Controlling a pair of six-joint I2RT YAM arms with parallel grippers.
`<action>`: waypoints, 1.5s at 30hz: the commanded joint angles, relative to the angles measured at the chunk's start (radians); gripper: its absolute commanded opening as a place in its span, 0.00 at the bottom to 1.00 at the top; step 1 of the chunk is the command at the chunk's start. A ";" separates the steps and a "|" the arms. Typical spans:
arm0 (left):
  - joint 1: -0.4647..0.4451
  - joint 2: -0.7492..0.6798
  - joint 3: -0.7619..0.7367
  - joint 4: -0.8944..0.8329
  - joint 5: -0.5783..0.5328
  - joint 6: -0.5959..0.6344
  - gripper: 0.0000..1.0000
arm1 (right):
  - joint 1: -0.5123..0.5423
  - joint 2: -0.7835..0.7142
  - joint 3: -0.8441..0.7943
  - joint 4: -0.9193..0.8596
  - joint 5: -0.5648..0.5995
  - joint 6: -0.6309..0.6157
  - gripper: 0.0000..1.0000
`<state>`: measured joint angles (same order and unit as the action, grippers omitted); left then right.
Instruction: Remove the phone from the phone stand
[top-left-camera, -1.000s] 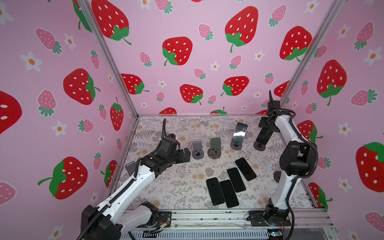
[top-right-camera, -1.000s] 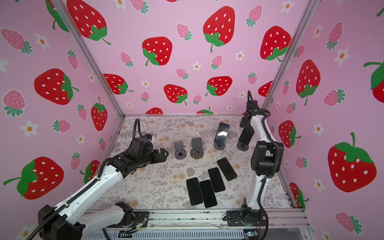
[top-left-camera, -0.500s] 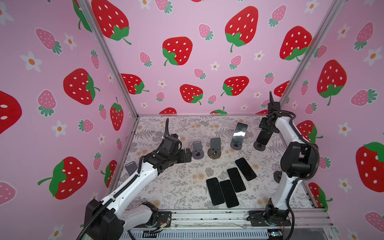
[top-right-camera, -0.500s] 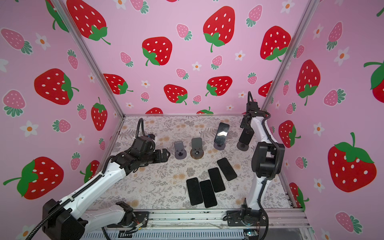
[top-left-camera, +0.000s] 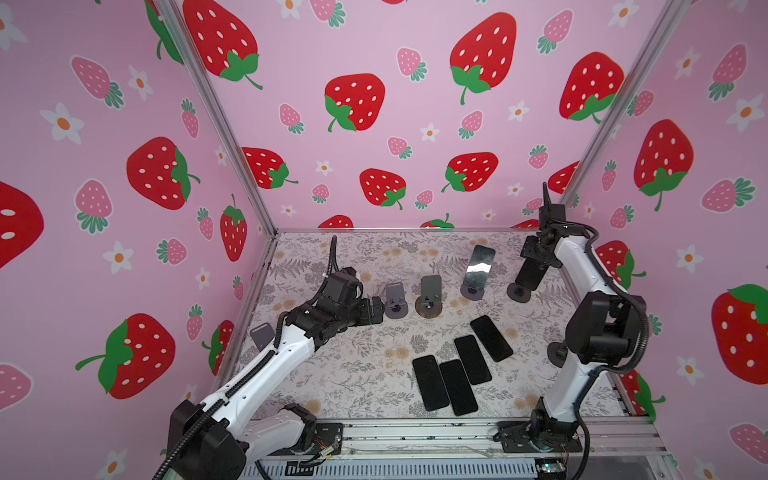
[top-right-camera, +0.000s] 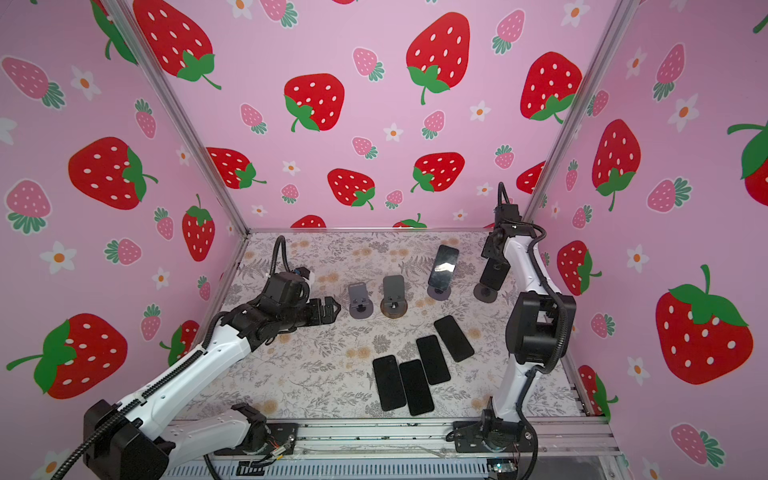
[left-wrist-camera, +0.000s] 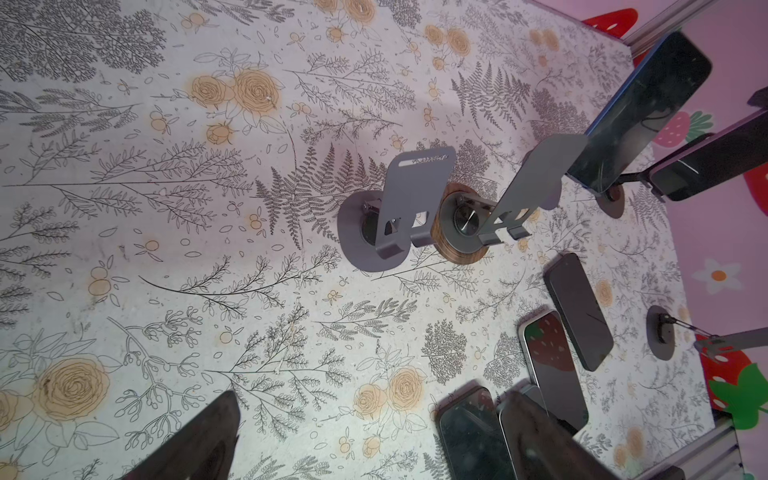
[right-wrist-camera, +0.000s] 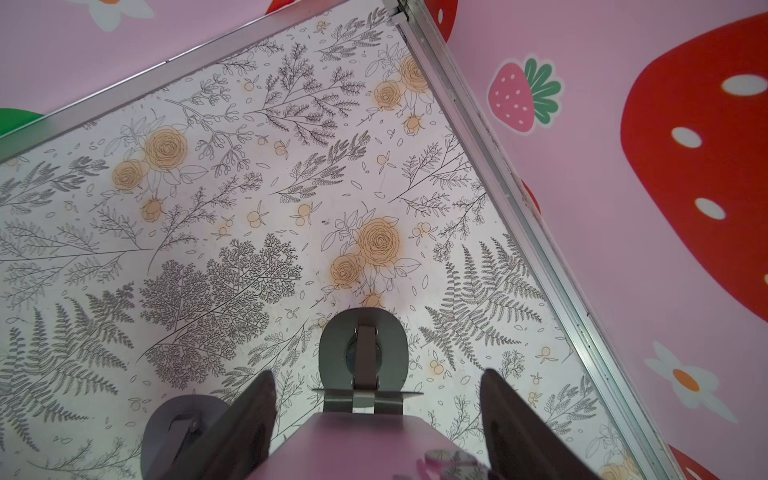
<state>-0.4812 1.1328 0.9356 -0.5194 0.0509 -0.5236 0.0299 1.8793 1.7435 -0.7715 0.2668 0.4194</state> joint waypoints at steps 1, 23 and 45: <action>0.005 -0.035 0.031 0.004 -0.035 -0.003 1.00 | 0.023 -0.066 0.040 -0.023 0.010 -0.014 0.64; 0.013 -0.129 0.006 -0.004 -0.152 0.037 1.00 | 0.341 -0.222 0.052 -0.103 0.029 -0.123 0.61; 0.067 -0.057 -0.095 0.155 -0.204 -0.063 1.00 | 0.732 -0.264 -0.112 -0.118 -0.203 -0.271 0.59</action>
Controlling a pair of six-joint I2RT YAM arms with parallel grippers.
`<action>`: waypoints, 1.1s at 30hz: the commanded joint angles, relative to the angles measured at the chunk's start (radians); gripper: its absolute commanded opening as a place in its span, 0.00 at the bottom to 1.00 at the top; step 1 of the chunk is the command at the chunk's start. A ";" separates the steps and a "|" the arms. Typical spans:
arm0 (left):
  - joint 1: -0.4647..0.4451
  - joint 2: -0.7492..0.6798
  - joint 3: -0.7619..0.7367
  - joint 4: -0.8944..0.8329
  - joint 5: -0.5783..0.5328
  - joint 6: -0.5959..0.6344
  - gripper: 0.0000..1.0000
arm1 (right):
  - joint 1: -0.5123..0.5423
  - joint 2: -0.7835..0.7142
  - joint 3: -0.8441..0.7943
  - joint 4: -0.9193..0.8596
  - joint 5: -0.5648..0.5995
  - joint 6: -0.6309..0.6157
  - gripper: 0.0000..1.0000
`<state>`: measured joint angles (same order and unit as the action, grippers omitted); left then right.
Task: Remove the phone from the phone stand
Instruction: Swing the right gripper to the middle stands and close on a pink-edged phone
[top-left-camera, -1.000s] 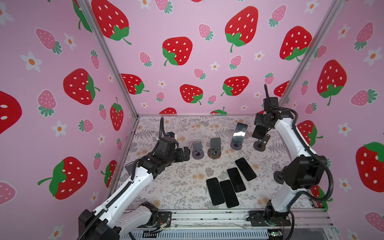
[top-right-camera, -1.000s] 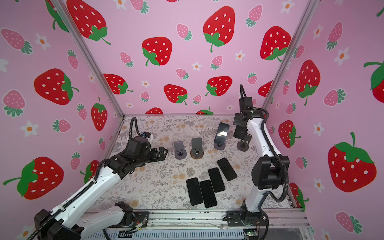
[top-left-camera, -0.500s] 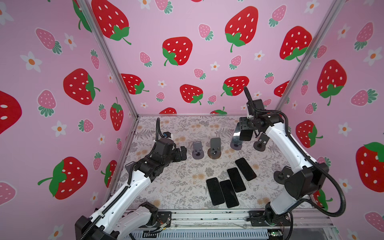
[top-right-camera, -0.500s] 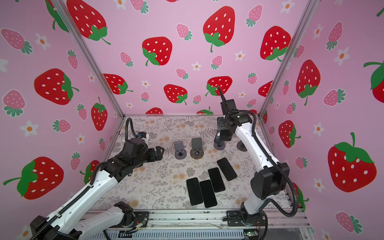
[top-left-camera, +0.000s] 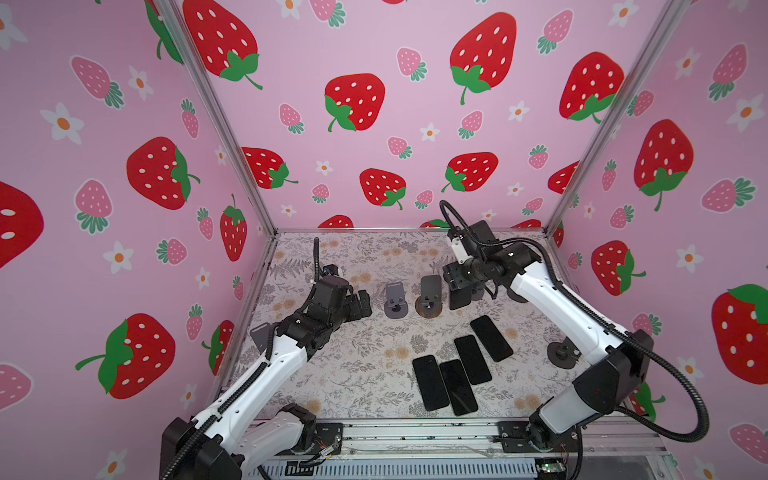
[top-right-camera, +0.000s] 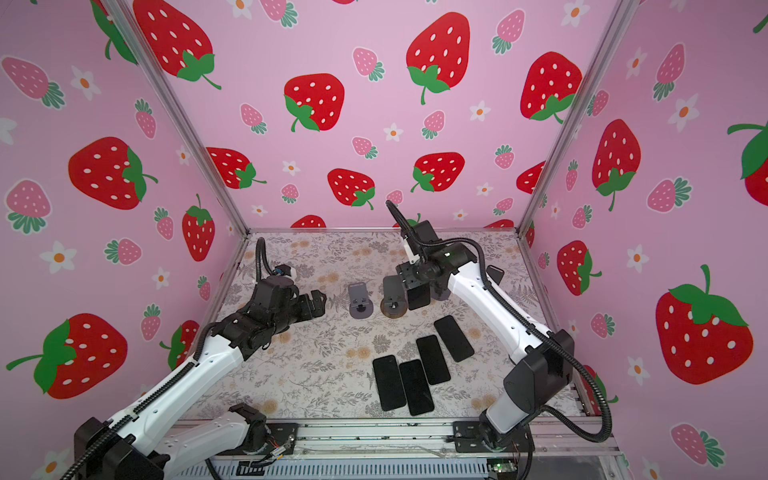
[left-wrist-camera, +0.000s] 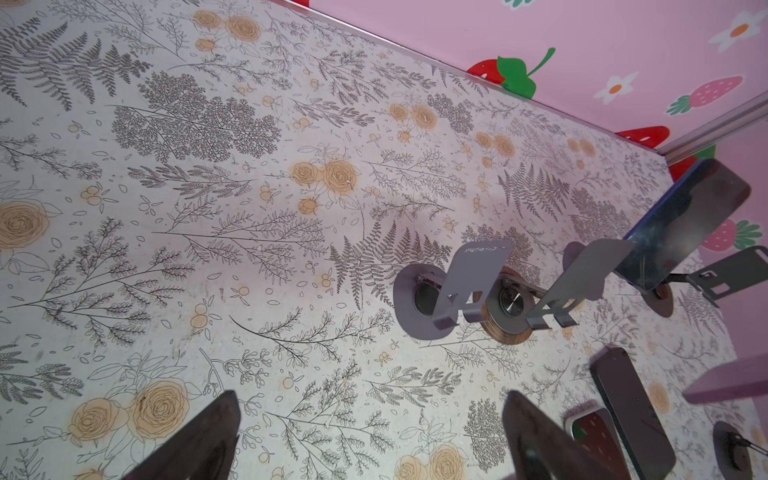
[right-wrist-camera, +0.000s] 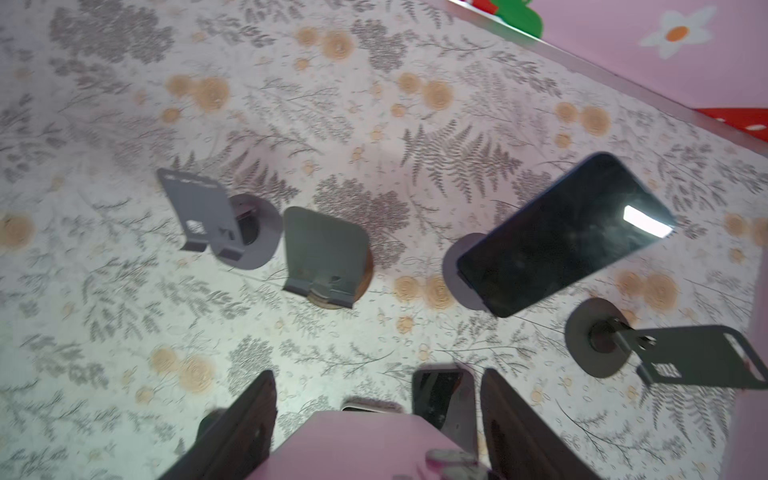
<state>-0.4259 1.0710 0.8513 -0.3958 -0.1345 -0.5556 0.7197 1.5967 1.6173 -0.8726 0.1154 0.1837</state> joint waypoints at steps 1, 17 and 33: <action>0.018 0.007 -0.013 0.032 -0.014 -0.035 0.99 | 0.062 0.027 0.018 -0.020 -0.058 -0.032 0.58; 0.201 -0.056 -0.013 -0.057 0.019 -0.060 0.99 | 0.322 0.252 0.069 0.056 -0.222 0.009 0.58; 0.354 -0.116 -0.083 -0.065 0.125 -0.141 0.99 | 0.404 0.466 0.146 0.047 -0.247 0.132 0.58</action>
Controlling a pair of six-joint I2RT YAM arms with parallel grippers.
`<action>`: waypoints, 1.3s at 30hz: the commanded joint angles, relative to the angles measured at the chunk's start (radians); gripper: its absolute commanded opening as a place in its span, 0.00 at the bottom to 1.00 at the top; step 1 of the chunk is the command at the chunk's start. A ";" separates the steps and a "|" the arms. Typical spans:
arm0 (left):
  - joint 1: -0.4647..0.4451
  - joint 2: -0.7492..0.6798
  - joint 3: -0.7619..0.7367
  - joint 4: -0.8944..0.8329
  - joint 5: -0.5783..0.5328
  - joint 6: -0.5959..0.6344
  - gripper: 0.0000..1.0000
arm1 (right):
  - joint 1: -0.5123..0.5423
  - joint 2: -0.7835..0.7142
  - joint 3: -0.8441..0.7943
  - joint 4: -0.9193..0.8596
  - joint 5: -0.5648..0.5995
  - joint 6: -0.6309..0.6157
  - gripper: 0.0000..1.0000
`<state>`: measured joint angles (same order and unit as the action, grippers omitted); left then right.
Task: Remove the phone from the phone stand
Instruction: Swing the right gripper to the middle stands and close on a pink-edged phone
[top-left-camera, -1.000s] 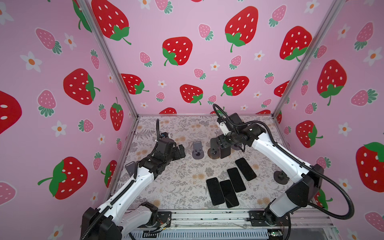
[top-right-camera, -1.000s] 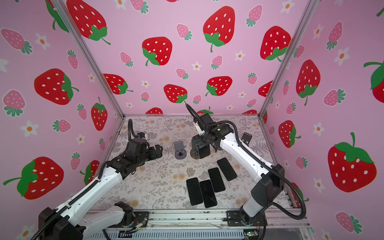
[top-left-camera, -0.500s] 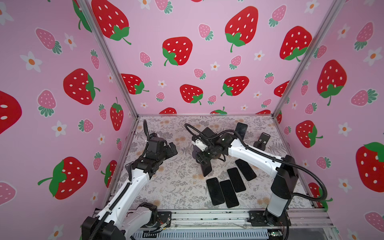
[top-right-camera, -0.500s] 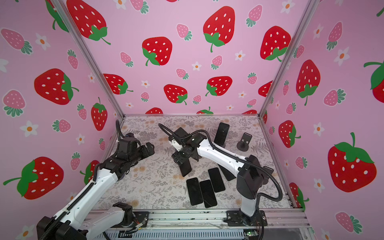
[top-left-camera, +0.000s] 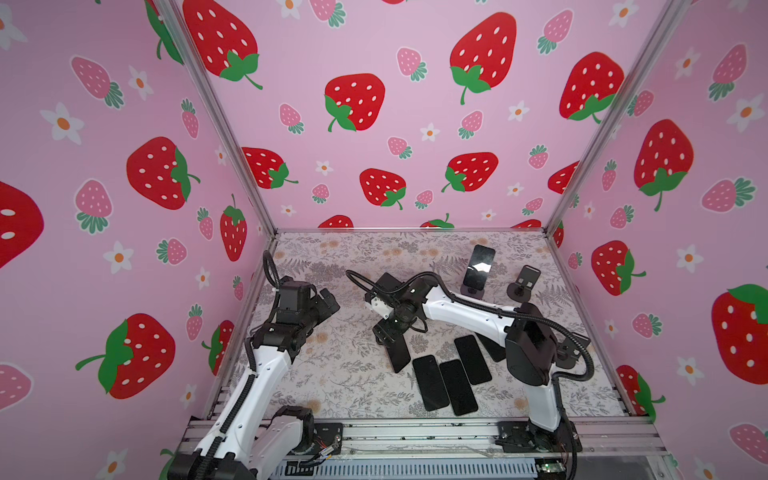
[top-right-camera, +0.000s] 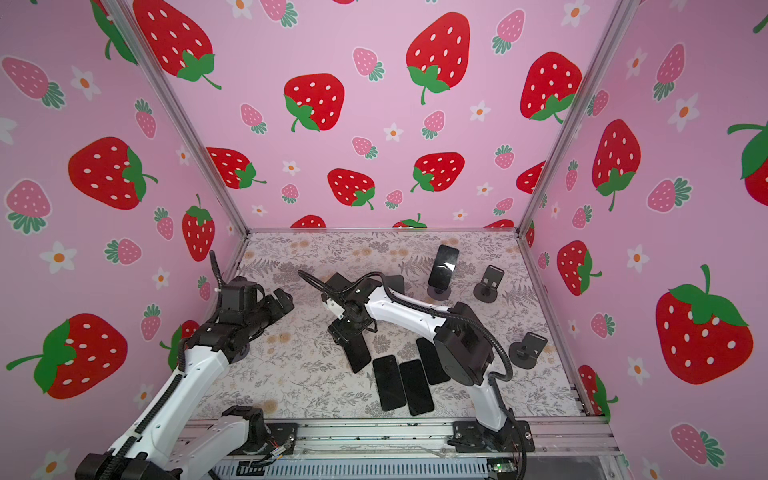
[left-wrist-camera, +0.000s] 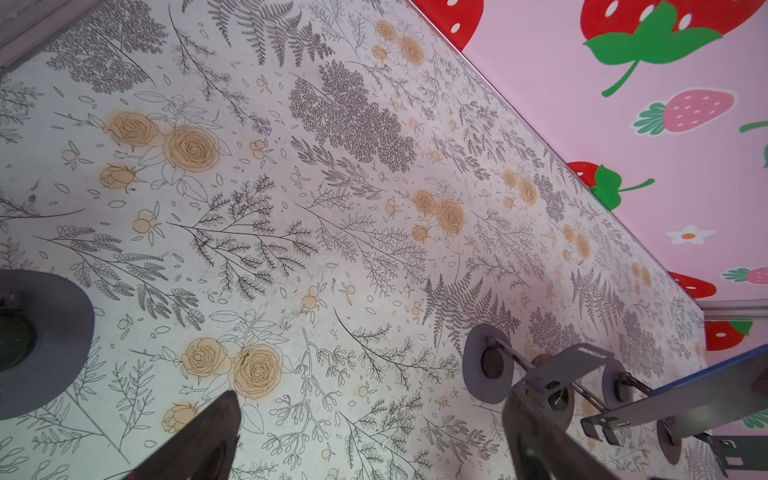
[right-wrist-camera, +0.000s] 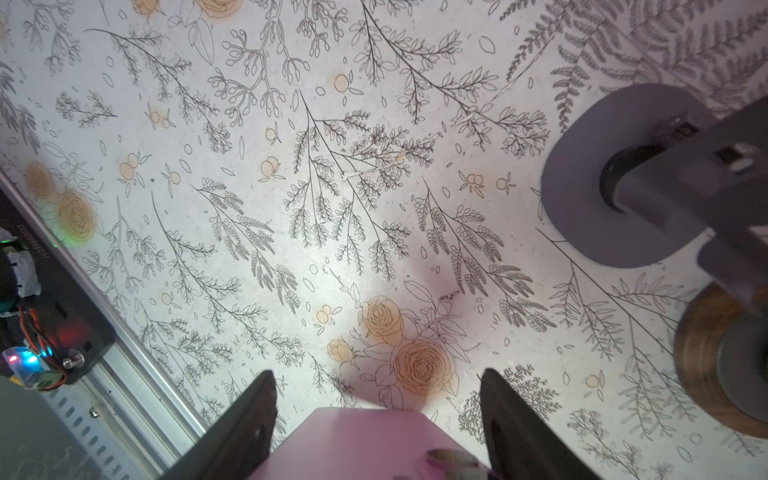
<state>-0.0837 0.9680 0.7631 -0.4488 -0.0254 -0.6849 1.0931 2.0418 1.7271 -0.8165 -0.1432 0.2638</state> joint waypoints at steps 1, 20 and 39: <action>0.014 -0.015 0.003 -0.009 0.014 -0.011 0.99 | 0.035 0.029 0.037 -0.005 0.026 0.069 0.58; 0.057 -0.061 -0.013 -0.040 0.132 0.025 0.99 | 0.061 0.141 -0.003 -0.009 0.084 0.322 0.59; 0.058 -0.039 -0.053 -0.010 0.260 0.022 0.99 | 0.071 0.201 -0.072 -0.061 0.142 0.471 0.66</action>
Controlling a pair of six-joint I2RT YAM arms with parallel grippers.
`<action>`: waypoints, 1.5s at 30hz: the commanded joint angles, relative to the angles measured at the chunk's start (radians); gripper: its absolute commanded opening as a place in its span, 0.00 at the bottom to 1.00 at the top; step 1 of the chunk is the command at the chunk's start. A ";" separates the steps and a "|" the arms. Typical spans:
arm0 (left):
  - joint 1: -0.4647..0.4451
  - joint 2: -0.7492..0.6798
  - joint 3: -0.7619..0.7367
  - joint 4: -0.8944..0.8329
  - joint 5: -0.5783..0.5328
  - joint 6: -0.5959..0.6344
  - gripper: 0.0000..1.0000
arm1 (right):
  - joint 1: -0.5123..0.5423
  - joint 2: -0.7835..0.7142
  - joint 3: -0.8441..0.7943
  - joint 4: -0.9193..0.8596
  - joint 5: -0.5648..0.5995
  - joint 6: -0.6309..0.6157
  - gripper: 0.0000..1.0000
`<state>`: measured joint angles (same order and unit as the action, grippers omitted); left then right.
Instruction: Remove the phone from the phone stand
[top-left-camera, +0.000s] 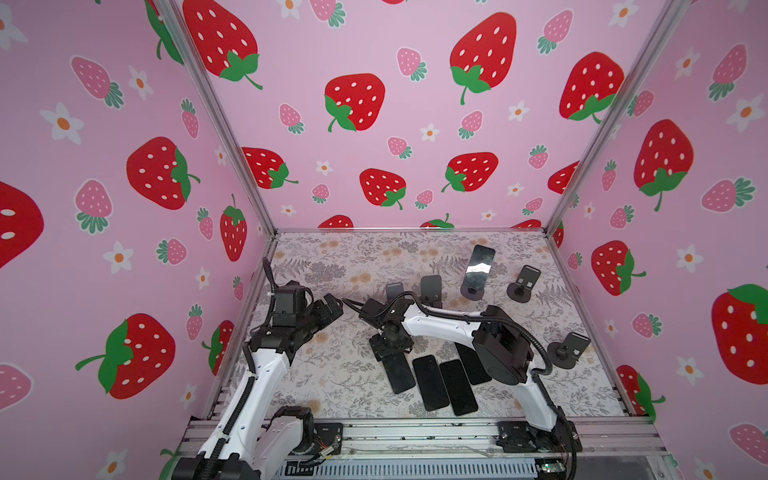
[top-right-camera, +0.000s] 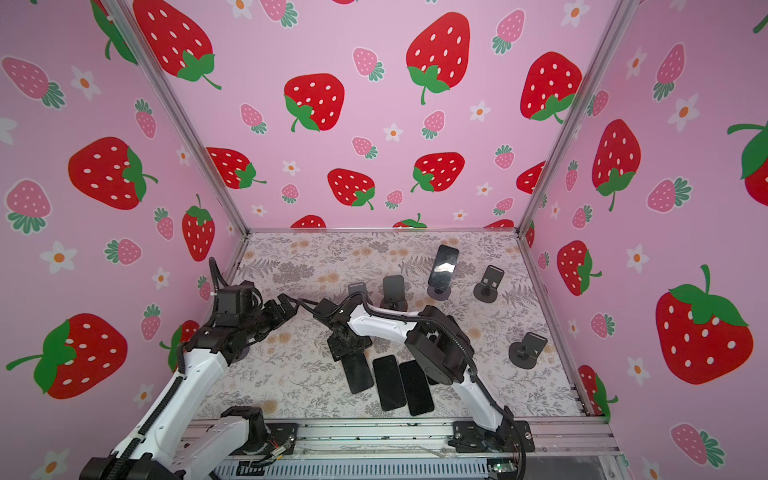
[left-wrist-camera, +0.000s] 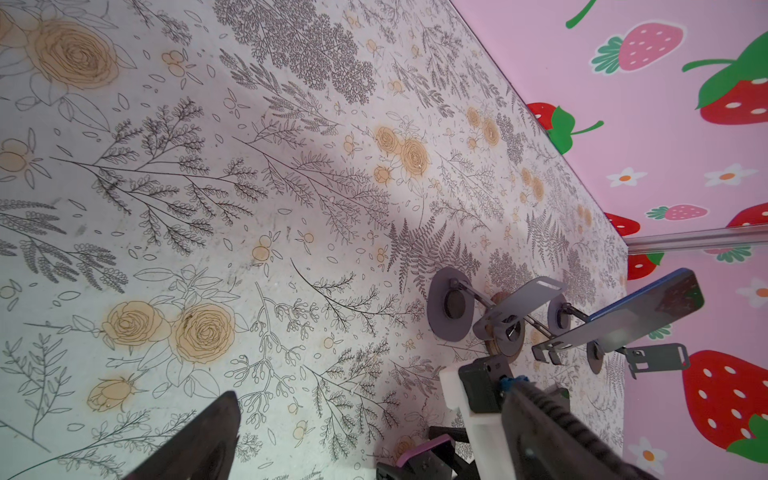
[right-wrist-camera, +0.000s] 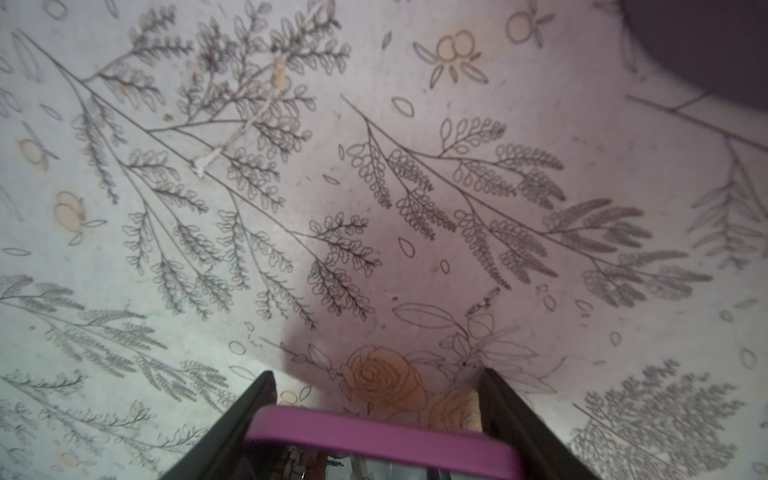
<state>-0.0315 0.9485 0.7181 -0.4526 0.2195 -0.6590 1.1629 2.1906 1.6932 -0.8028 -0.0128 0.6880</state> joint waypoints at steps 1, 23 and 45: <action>0.005 -0.023 -0.010 -0.004 0.017 -0.006 0.99 | 0.001 0.052 -0.044 -0.076 0.009 0.054 0.66; 0.007 0.009 0.006 -0.007 0.023 0.005 0.99 | -0.002 0.029 -0.097 -0.053 0.002 0.088 0.72; 0.009 0.021 -0.017 0.023 0.022 -0.009 0.99 | -0.002 0.017 -0.142 -0.021 -0.007 0.101 0.78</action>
<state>-0.0280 0.9722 0.7017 -0.4442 0.2440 -0.6594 1.1622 2.1448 1.6142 -0.7811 -0.0032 0.7650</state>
